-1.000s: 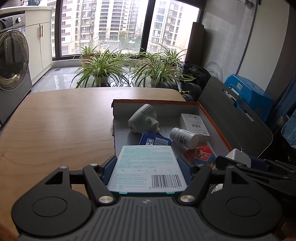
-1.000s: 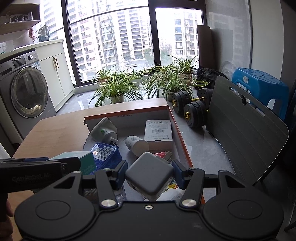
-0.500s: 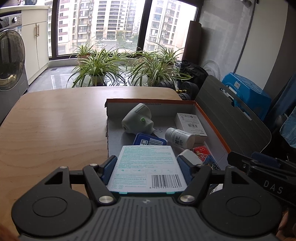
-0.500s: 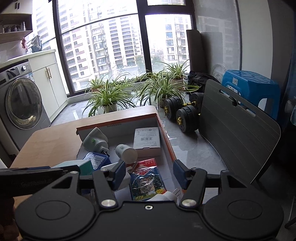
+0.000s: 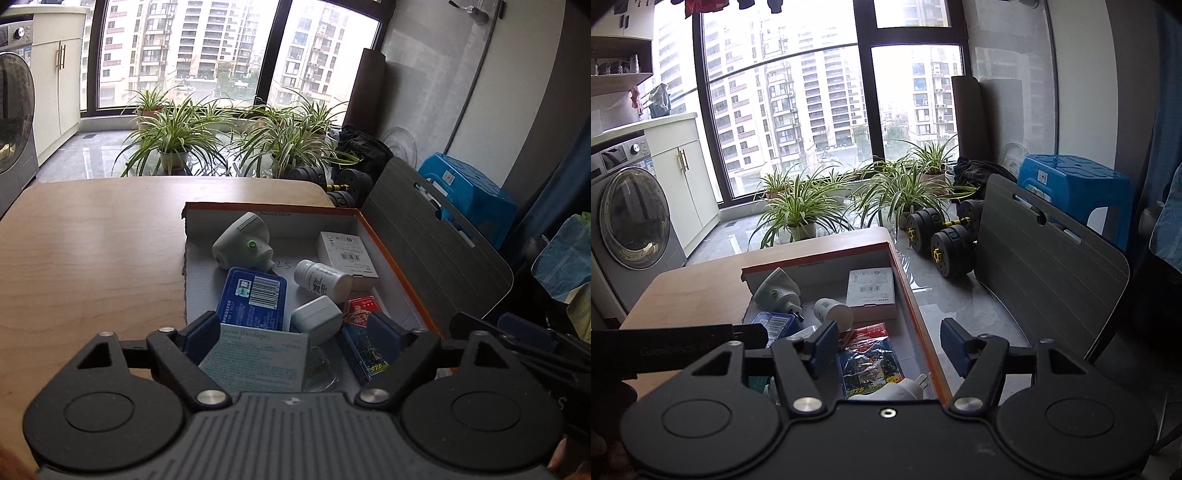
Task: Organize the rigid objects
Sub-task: 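Lower the teal box into the tray and open left while right releases the cube charger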
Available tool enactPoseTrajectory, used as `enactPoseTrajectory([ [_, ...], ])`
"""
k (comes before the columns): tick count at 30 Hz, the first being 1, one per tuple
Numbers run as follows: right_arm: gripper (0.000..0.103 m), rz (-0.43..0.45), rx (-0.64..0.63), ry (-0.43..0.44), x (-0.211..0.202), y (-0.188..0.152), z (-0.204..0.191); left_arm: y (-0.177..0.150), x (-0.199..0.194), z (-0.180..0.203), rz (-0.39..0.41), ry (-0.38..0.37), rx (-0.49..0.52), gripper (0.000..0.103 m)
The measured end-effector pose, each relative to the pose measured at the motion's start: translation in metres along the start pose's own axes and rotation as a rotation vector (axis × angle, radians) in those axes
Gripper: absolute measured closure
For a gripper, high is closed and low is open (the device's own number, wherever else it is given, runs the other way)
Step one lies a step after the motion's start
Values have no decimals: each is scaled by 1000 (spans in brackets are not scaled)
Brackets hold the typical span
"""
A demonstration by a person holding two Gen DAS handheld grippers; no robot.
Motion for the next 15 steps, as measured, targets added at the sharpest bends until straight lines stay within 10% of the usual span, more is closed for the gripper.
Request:
enactPoseTrajectory([
  [15, 20, -39, -67, 65, -74, -10, -10, -30, -62, -8, -50, 122, 1, 0],
])
Point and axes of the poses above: each gripper's, at about its wrist camera, not at the fingertips, and x roughly the way its jaws point, z to its right, y to its top, the point moved 6 cm from there along x, roughly the way its jaws point, and after that the axes turned 13 degrees about x, right-handed, at the moved point
